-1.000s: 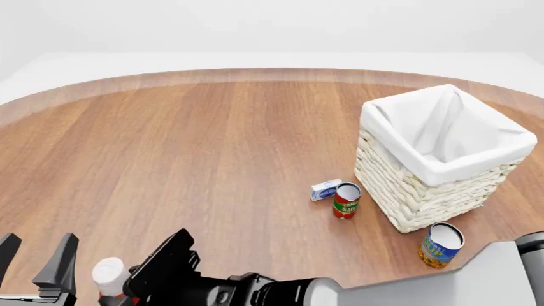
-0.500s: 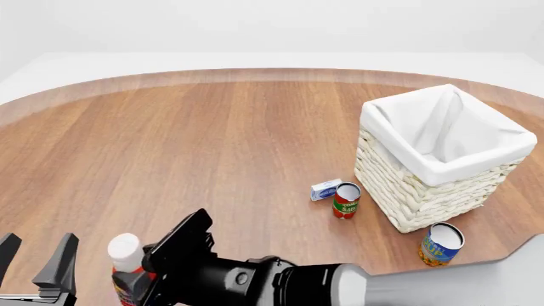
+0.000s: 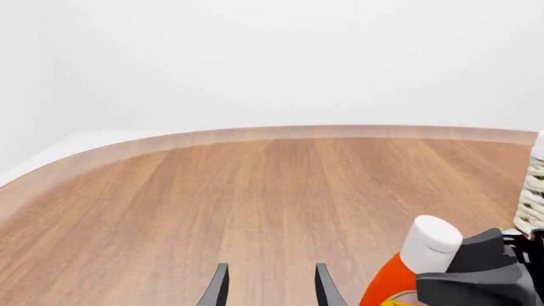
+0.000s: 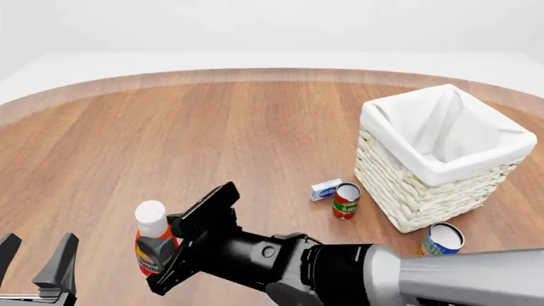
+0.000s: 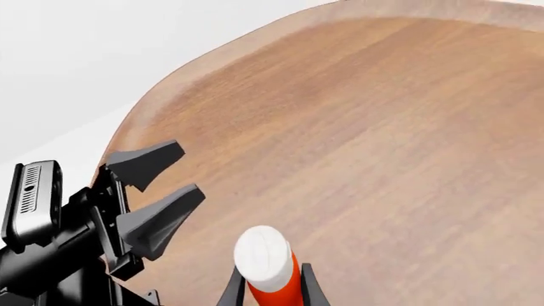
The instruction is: Pick up the ketchup, and put it in the basket.
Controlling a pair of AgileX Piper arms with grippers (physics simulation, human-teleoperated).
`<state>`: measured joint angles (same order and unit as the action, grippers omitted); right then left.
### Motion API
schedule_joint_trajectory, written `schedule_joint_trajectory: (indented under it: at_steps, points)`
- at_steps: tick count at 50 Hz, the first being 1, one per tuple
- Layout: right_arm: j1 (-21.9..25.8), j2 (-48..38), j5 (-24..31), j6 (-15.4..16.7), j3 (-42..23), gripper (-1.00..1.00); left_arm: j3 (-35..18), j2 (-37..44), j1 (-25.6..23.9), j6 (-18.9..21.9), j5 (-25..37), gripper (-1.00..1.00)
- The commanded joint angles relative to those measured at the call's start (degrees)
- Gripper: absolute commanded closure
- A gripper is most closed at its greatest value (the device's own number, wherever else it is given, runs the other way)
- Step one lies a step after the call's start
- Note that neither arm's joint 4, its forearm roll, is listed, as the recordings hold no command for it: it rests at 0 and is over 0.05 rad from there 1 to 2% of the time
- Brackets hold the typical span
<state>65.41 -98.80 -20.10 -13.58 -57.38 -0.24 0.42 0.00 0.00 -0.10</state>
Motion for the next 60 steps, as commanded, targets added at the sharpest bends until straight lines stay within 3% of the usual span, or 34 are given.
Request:
schedule_joint_trajectory:
  at_steps: [1,60]
  points:
    - [-2.0,2.1,-0.3,-0.9,0.7,1.0,0.0,0.0,0.0,0.0,0.0,-1.0]
    - [-12.6,11.6,-5.6,-3.9,8.4,1.0,0.0,0.0,0.0,0.0,0.0,-1.0]
